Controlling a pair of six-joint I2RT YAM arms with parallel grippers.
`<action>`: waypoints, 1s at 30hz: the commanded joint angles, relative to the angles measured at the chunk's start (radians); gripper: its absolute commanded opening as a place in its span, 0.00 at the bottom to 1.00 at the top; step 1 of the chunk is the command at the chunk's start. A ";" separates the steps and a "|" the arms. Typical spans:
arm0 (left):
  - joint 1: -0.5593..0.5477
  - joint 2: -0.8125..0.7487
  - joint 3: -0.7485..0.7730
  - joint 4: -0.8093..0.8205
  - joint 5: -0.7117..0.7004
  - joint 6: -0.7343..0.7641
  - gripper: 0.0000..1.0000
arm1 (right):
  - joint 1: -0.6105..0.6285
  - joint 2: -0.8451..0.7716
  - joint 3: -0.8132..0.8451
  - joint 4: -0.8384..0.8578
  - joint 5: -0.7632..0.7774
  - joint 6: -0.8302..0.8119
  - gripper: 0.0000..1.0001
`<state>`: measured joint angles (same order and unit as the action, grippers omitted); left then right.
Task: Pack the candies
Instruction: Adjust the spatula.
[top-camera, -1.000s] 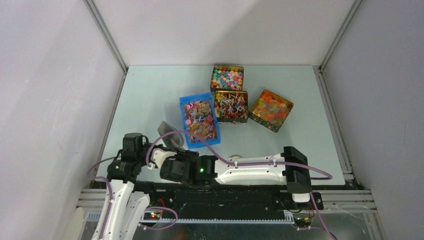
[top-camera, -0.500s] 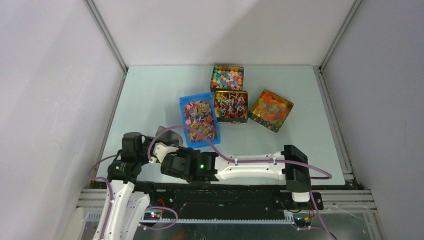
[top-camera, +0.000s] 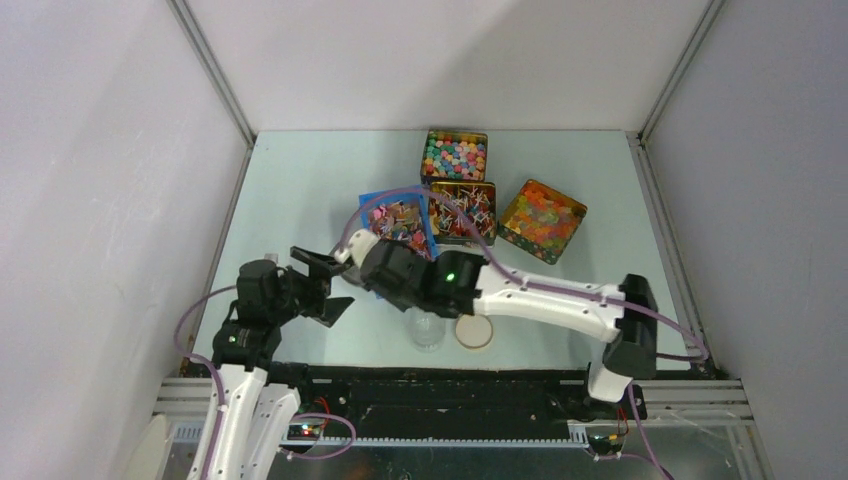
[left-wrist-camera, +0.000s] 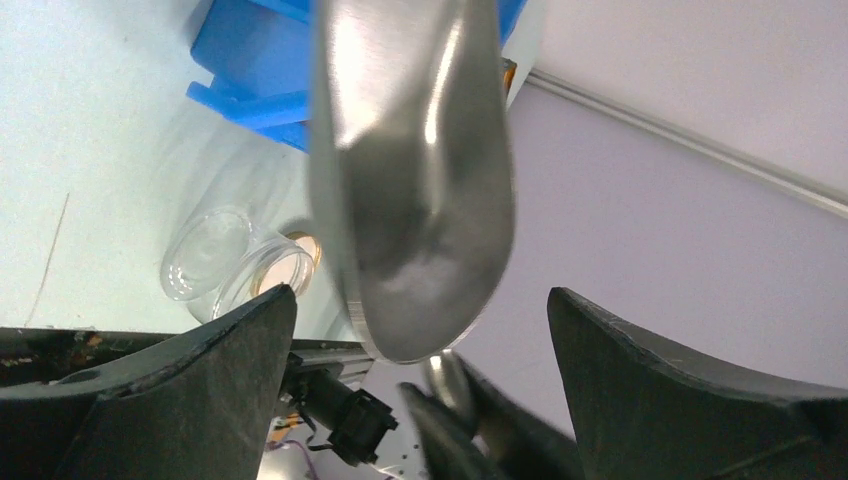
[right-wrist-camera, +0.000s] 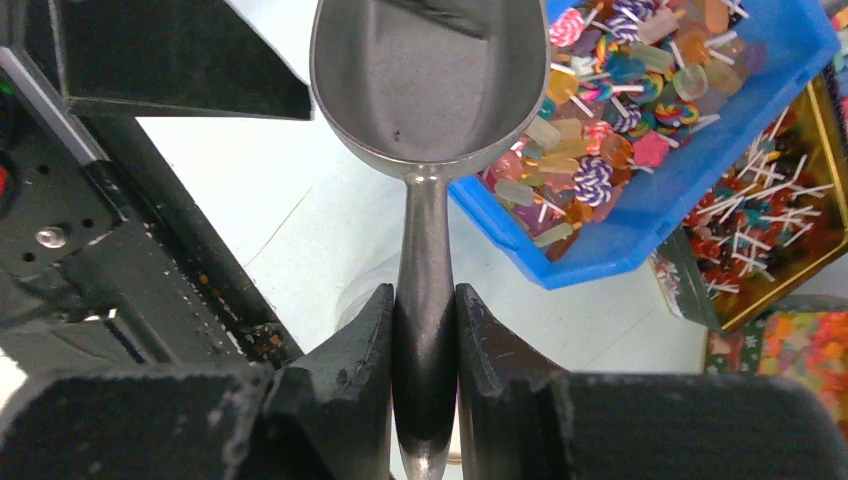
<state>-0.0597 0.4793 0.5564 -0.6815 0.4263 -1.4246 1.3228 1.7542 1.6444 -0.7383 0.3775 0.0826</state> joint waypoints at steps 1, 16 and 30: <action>0.000 0.030 0.100 -0.001 0.025 0.174 1.00 | -0.062 -0.147 -0.044 0.016 -0.180 0.105 0.00; -0.028 0.146 0.310 -0.083 0.011 0.448 1.00 | -0.197 -0.408 -0.233 -0.057 -0.268 0.195 0.00; -0.410 0.399 0.381 0.143 -0.107 0.360 1.00 | -0.474 -0.631 -0.395 -0.083 -0.583 0.320 0.00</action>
<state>-0.3897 0.8265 0.8951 -0.6765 0.3504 -1.0271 0.8768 1.1622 1.2549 -0.8303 -0.0696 0.3737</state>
